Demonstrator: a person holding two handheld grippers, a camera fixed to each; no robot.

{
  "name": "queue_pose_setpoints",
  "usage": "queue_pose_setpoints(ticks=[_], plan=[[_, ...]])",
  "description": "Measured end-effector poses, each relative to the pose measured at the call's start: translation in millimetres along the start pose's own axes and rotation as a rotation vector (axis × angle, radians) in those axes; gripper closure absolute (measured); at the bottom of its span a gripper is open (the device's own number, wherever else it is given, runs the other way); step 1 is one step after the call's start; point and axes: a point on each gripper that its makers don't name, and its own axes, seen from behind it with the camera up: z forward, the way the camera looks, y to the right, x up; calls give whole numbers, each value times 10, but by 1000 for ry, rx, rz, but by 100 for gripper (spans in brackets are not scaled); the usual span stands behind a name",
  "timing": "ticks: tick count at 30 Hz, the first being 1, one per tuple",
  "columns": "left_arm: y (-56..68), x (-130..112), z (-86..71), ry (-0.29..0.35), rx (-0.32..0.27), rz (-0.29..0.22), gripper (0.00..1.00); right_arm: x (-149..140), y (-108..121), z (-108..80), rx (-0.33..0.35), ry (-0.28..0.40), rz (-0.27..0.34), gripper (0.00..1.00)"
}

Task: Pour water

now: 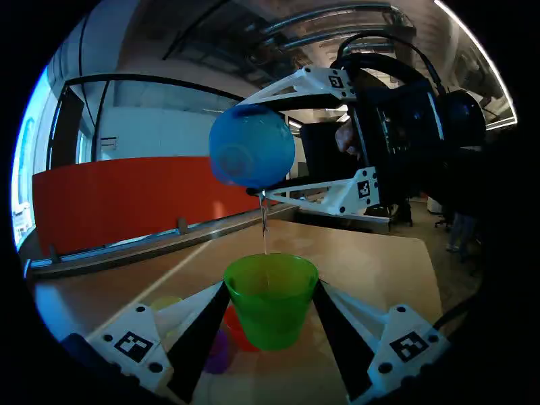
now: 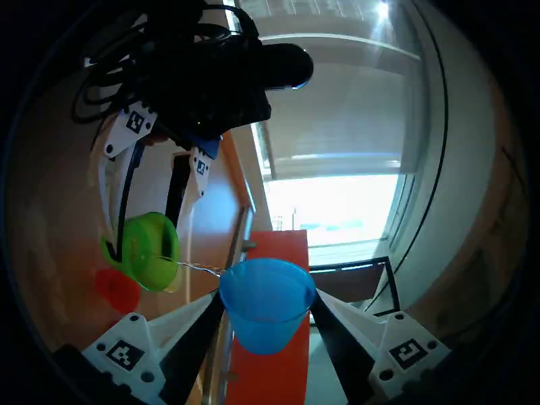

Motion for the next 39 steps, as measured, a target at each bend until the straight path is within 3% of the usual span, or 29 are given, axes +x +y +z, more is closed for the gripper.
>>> queue_pose_setpoints(ticks=[39], plan=[[-20,18,-9,3,5,1,15,172,-33,-111,-19,-8,-106,10]])
